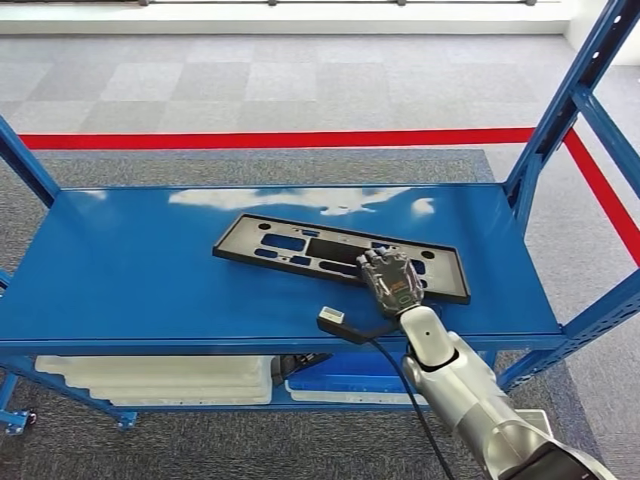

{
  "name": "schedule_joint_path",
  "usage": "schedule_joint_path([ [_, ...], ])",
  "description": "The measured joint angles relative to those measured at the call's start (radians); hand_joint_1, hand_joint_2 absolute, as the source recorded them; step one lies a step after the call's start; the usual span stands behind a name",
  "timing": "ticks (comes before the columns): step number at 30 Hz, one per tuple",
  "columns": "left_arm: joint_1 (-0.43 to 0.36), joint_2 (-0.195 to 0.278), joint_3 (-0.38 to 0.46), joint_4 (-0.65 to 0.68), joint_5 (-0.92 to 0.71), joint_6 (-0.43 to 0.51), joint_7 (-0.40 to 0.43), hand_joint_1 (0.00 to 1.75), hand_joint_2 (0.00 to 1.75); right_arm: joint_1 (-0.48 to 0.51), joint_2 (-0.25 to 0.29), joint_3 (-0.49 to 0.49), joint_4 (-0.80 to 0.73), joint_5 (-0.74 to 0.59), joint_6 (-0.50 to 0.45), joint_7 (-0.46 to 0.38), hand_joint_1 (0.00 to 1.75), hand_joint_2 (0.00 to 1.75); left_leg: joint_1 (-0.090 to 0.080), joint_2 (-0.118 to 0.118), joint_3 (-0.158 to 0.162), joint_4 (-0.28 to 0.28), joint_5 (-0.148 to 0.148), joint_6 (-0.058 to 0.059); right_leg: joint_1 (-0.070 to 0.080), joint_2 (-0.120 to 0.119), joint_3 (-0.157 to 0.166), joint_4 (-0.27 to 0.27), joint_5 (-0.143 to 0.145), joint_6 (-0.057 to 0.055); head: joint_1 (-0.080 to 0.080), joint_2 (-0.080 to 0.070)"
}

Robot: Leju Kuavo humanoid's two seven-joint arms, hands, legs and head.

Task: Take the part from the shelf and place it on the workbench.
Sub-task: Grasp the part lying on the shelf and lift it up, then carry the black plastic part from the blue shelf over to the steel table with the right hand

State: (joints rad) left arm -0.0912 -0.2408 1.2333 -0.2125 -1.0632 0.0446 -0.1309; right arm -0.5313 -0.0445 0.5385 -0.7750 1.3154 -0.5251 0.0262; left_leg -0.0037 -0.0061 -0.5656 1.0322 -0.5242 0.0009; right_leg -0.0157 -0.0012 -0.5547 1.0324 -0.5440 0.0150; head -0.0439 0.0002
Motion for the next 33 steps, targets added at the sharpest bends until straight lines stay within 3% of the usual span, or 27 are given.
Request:
schedule_joint_path([
  [3,0.001,0.0,-0.001,0.0,-0.006,0.012,-0.044,0.0,1.75,0.056,-0.015,-0.023,-0.103,-0.08,0.0,-0.05,1.75,1.75,0.0,0.0,0.0,0.0,0.0,0.0,0.0,0.0,-0.001,0.0,0.0,0.0,0.0,0.0],
  [5,0.001,0.0,-0.004,0.0,-0.008,0.023,-0.078,0.0,1.75,0.099,-0.032,-0.035,-0.2,-0.126,0.004,-0.076,1.75,1.75,0.0,0.0,-0.001,0.0,0.0,0.0,0.0,0.0,-0.001,0.0,0.0,0.0,0.0,0.0],
  [9,0.002,0.001,-0.008,0.0,-0.006,0.036,-0.15,0.0,0.0,0.183,-0.074,-0.053,-0.413,-0.225,0.026,-0.125,1.75,1.75,0.0,0.0,-0.003,0.0,-0.001,0.0,0.0,0.0,-0.002,0.0,0.0,0.0,0.0,0.0],
  [10,0.002,0.001,-0.008,0.0,-0.005,0.037,-0.171,0.0,0.0,0.203,-0.086,-0.057,-0.466,-0.256,0.033,-0.138,1.75,1.75,0.0,0.0,-0.003,0.0,-0.001,0.0,0.0,0.0,-0.003,0.0,0.0,0.0,0.0,0.0],
  [14,0.003,0.001,-0.018,0.0,-0.006,0.042,-0.255,0.0,1.75,0.269,-0.136,-0.073,-0.665,-0.408,0.073,-0.193,1.75,1.75,0.0,0.0,-0.003,0.0,-0.001,0.0,0.0,0.0,-0.003,0.0,0.0,0.0,0.0,0.0],
  [24,0.004,0.003,-0.02,0.0,0.032,-0.038,-0.283,0.0,1.75,0.369,-0.215,-0.091,-1.004,-0.891,0.325,-0.345,1.75,1.75,0.0,0.0,-0.004,0.0,-0.001,0.0,0.0,0.0,-0.003,0.0,-0.001,0.001,0.0,0.0],
  [33,0.005,0.008,-0.016,0.0,0.026,-0.047,-0.2,0.0,1.75,0.39,-0.224,-0.071,-1.089,-1.172,0.569,-0.371,1.75,1.75,0.0,0.0,-0.004,0.0,-0.001,0.0,0.0,0.0,-0.003,0.0,-0.001,0.001,0.0,0.0],
])
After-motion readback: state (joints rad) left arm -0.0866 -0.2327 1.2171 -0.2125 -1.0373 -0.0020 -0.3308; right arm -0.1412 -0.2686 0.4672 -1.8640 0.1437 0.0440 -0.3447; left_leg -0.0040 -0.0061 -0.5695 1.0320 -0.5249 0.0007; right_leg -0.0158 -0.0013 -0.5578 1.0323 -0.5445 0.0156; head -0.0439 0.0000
